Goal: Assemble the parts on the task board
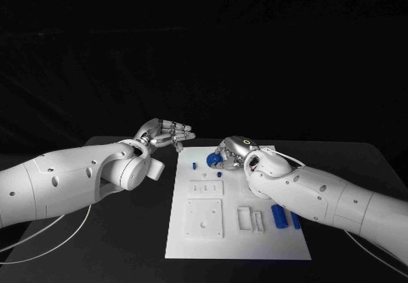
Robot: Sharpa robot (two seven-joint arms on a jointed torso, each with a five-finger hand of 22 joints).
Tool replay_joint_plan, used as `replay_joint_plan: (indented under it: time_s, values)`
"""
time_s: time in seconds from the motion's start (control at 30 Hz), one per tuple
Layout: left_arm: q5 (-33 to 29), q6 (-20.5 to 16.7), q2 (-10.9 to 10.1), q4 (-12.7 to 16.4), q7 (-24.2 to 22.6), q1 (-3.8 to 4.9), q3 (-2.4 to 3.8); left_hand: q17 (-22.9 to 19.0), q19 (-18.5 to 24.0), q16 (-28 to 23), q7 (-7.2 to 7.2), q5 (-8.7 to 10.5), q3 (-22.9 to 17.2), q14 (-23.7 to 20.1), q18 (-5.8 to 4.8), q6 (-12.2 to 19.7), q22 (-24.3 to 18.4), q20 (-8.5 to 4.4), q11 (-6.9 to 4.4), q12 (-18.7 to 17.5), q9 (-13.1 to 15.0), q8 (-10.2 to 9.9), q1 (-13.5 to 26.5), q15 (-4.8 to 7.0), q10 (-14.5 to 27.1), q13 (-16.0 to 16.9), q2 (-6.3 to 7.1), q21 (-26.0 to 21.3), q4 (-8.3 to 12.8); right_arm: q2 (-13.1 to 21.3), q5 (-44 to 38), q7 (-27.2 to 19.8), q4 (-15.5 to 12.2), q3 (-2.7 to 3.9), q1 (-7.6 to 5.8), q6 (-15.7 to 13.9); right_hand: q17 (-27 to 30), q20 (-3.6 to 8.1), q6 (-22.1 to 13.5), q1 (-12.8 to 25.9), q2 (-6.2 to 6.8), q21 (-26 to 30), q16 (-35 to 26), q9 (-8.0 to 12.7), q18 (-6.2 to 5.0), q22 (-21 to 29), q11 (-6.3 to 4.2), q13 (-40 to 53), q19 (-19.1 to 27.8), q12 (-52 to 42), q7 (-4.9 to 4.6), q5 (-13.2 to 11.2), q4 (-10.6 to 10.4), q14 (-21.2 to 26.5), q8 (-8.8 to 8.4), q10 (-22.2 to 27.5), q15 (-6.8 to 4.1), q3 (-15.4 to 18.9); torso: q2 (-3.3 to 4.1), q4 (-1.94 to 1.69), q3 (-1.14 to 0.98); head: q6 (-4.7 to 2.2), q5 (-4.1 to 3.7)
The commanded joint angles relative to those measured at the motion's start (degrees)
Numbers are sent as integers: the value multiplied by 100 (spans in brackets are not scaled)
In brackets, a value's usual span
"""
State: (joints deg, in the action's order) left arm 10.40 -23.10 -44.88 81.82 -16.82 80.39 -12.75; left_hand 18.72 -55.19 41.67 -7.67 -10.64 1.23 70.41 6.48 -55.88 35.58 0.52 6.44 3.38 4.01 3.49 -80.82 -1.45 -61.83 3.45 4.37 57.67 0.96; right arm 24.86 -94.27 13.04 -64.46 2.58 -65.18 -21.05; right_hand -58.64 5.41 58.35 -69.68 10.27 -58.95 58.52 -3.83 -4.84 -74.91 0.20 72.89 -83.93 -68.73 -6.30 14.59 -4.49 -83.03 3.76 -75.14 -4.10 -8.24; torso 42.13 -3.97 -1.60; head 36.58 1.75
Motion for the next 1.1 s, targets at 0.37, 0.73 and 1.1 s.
replay_joint_plan:
  time_s: [0.37, 0.73, 1.1]
  values:
    - [9, 26, 16, -11, -32, 10, 5, -12, 31, 0, -5, -19, -7, -27, 113, 48, 17, -4, 8, 13, 1, 13, 10, 5, 30, 8, -49, -31, 31, 9, 140, -58, 46, -3, 4, 464, -44, -40, 47, 81, -83, -56, 73, 2, -54, -753, 14, 45, -397, -94, 20, 161, -106, -7, -14, -18, 18, 76, -3, 1, 4, 4, 0]
    - [9, 22, 5, -10, -30, 10, 5, -13, 30, -1, 2, -15, -8, -28, 114, 49, 19, -4, 7, 14, 2, 13, 9, 4, 29, 8, -47, -34, 30, 64, 113, 47, -20, -3, 9, 388, -41, -40, 55, 62, -75, -49, 73, 1, -57, -748, 12, 49, -393, -94, 22, 189, -119, -2, -14, -19, 17, 97, -2, 7, -2, 1, -5]
    - [9, 15, -13, -19, -38, 10, 4, -13, 30, -1, 2, -15, -8, -28, 114, 49, 19, -4, 7, 14, 2, 13, 9, 4, 29, 8, -47, -34, 30, 253, 145, 67, -206, 0, 26, -277, -40, -36, 63, 37, -23, -50, 77, 3, -59, -744, 7, 49, -398, -94, 25, 199, -130, -6, -17, -32, 14, 60, -9, 16, -7, -23, -3]
